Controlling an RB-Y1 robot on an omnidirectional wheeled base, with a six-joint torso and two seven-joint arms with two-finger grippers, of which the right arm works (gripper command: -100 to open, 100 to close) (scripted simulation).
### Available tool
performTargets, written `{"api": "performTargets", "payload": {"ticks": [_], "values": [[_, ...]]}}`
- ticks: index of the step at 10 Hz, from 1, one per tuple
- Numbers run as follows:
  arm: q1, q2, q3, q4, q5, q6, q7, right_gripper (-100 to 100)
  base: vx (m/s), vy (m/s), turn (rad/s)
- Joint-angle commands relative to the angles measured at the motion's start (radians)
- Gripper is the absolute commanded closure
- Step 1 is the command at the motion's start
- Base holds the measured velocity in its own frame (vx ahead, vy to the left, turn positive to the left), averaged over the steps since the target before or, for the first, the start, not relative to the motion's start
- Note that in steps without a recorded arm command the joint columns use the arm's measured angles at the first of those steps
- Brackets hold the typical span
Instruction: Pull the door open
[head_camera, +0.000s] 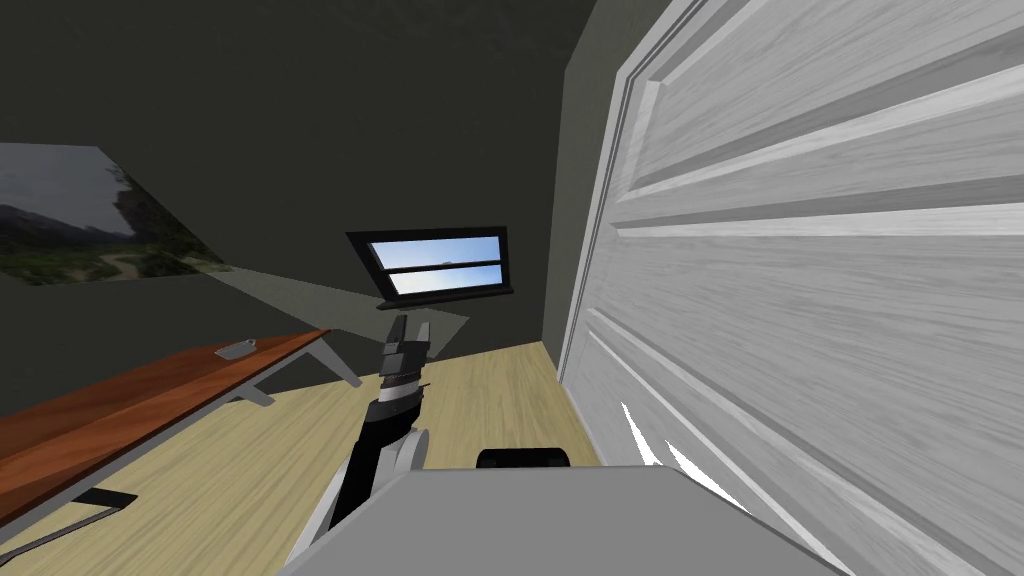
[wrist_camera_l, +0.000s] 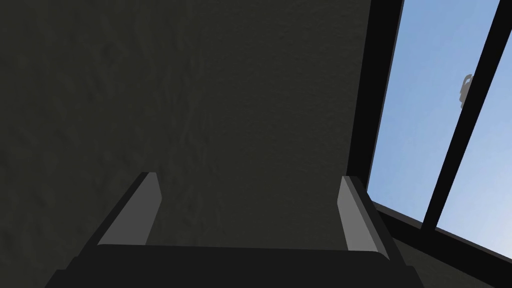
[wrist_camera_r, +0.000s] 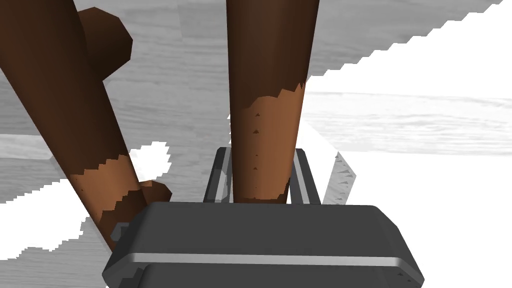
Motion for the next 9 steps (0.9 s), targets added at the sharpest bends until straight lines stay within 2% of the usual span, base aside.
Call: {"api": "performTargets", "payload": {"ticks": [1,2,3,4,5,6,8,9], "values": [[0.002,0.0,-0.002,-0.001,-0.001,-0.001,0.0,100,0.0,0.0,0.0],[0.024,0.008,-0.001,0.004,-0.015,0.007,0.004,100,-0.038,0.078,-0.075],[0.031,0.011,-0.001,0.005,-0.02,0.009,0.006,100,-0.064,0.159,-0.08],[0.031,0.01,-0.001,0.034,-0.02,0.009,0.006,100,-0.051,0.111,-0.053],[0.046,0.016,-0.002,0.007,-0.029,0.013,0.009,100,-0.033,0.134,-0.136],[0.046,0.016,-0.002,-0.025,-0.029,0.013,0.009,100,-0.03,0.122,-0.102],[0.046,0.033,-0.002,-0.067,-0.029,0.013,0.009,100,-0.012,0.033,-0.011],[0.046,0.016,-0.002,-0.028,-0.029,0.013,0.009,100,-0.005,-0.028,0.022]]}}
